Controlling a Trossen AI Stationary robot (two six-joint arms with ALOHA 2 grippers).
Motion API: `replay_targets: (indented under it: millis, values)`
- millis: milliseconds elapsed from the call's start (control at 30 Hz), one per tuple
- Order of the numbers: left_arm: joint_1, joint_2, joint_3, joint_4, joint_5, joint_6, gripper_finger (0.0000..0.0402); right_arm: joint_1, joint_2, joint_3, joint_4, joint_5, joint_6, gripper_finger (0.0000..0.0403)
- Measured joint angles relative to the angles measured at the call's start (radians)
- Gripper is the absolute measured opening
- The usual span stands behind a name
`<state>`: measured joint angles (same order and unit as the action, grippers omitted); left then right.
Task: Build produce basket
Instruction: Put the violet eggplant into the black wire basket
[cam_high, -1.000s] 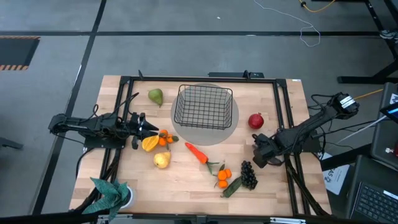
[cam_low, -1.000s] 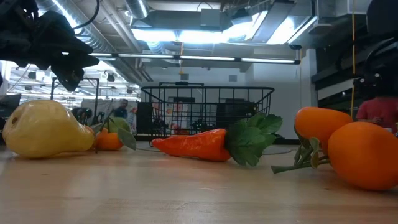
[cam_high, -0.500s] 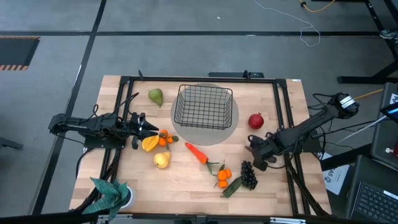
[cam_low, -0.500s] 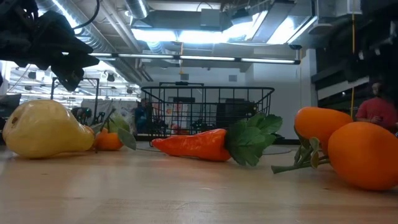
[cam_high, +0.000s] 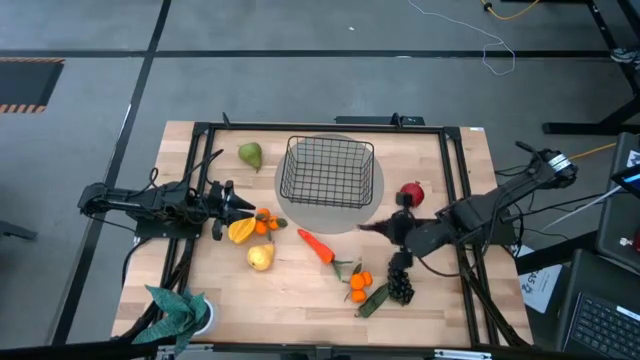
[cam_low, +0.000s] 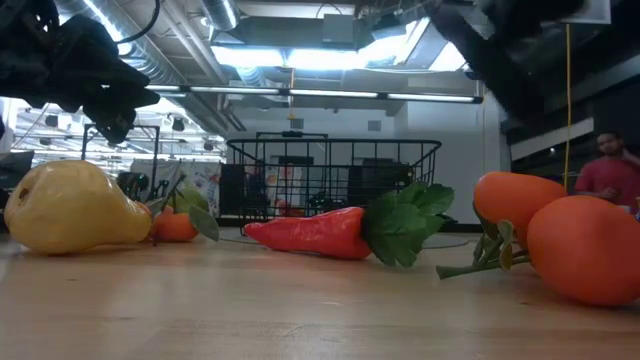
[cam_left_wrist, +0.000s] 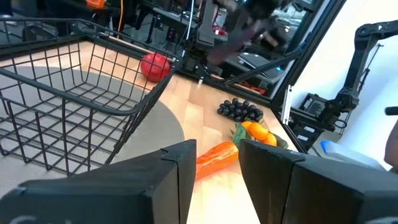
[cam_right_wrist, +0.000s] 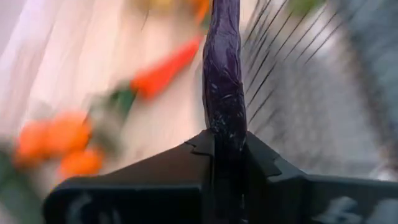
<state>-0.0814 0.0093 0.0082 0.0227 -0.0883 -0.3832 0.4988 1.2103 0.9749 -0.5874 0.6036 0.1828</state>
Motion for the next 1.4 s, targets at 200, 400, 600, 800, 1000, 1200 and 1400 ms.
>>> replay_targets:
  millis: [200, 400, 600, 800, 1000, 1200, 1400]
  values:
    - [0.0, 0.0, 0.0, 0.0, 0.0, 0.0, 0.011, -0.024, 0.0, 0.002, 0.408, 0.162, -0.224, 0.0033]
    - [0.0, 0.0, 0.0, 0.0, 0.0, 0.001, 0.011, -0.104, 0.0, 0.002, 0.691, 0.146, -0.403, 0.0034]
    - [0.0, 0.0, 0.0, 0.0, 0.0, 0.001, 0.011, -0.25, 0.002, 0.002, 0.763, -0.112, -0.406, 0.0034]
    - [0.0, 0.0, 0.0, 0.0, 0.0, 0.001, 0.011, -0.394, 0.064, 0.002, 0.763, -0.313, -0.312, 0.0035]
    - [0.0, 0.0, 0.0, 0.0, 0.0, 0.001, 0.011, -0.474, 0.136, 0.001, 0.76, -0.282, -0.293, 0.0037]
    - [0.0, 0.0, 0.0, 0.0, 0.0, 0.002, 0.011, -0.513, 0.139, 0.001, 0.748, -0.227, -0.303, 0.0068]
    - [0.0, 0.0, 0.0, 0.0, 0.0, 0.002, 0.011, -0.511, 0.139, 0.001, 0.73, -0.231, -0.338, 0.0128]
